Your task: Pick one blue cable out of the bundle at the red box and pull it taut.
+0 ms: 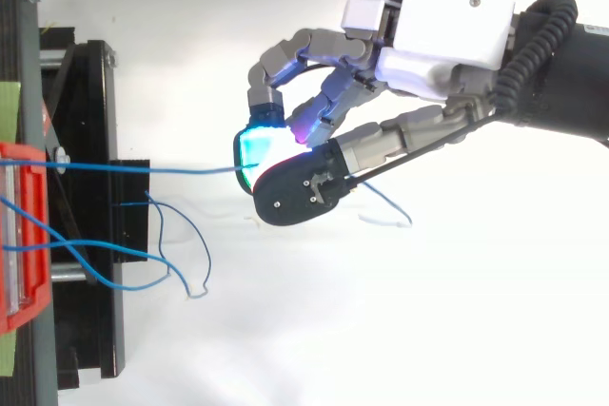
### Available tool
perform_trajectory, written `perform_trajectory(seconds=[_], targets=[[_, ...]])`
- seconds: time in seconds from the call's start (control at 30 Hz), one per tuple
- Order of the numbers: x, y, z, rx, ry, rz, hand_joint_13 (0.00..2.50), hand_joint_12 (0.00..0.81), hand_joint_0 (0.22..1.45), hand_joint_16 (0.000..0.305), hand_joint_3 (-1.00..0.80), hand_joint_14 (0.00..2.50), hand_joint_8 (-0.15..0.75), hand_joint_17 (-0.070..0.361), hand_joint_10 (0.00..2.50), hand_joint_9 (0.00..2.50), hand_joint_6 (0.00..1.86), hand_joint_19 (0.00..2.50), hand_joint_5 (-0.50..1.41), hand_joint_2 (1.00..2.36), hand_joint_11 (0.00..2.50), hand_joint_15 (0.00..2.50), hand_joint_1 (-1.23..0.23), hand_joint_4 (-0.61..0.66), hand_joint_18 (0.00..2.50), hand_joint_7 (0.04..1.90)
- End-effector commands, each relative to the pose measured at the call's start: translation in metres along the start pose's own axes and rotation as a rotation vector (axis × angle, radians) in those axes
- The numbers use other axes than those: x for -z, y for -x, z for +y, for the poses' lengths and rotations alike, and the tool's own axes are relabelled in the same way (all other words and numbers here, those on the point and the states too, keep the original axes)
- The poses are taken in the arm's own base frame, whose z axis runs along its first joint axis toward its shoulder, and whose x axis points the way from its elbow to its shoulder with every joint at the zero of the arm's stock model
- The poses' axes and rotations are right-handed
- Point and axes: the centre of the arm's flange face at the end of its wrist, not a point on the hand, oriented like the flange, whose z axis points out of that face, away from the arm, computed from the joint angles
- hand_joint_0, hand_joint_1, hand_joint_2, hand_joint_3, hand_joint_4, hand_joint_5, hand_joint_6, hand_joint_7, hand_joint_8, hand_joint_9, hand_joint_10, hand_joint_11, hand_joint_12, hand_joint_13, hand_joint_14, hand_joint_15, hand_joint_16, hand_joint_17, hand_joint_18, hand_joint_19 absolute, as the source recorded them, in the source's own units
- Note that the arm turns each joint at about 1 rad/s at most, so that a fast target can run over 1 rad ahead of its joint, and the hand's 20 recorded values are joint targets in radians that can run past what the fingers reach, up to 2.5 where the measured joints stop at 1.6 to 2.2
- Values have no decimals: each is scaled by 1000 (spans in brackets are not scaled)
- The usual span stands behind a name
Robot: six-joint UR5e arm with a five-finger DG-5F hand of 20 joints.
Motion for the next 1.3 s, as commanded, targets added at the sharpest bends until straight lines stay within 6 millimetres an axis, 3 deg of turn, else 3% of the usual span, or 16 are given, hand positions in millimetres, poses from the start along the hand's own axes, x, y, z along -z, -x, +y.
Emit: perform_trajectory(seconds=[0.0,0.17,0.43,0.7,0.93,1.27], targets=[[0,0,0,-1,0,0,727,367,626,50,-460,22,347,112,16,969,927,518,-140,1004,1145,546,-772,193,636,1093],[0,0,0,-1,0,0,710,382,510,54,-500,21,368,122,14,980,913,524,-139,1000,1142,548,-640,169,630,1098],[0,1,0,-1,0,-1,696,388,499,56,-500,19,371,125,14,978,905,532,-137,1000,1122,542,-505,158,602,1121],[0,1,0,-1,0,-1,690,390,501,56,-500,19,370,126,15,970,901,537,-138,1000,1123,543,-508,156,577,1138],[0,1,0,-1,0,-1,710,425,419,64,-500,17,412,145,15,987,902,516,-135,1000,1114,537,-537,165,624,1109],[0,1,0,-1,0,-1,683,369,587,52,-438,21,346,116,18,973,898,569,-136,1004,1142,545,-397,129,543,1160]])
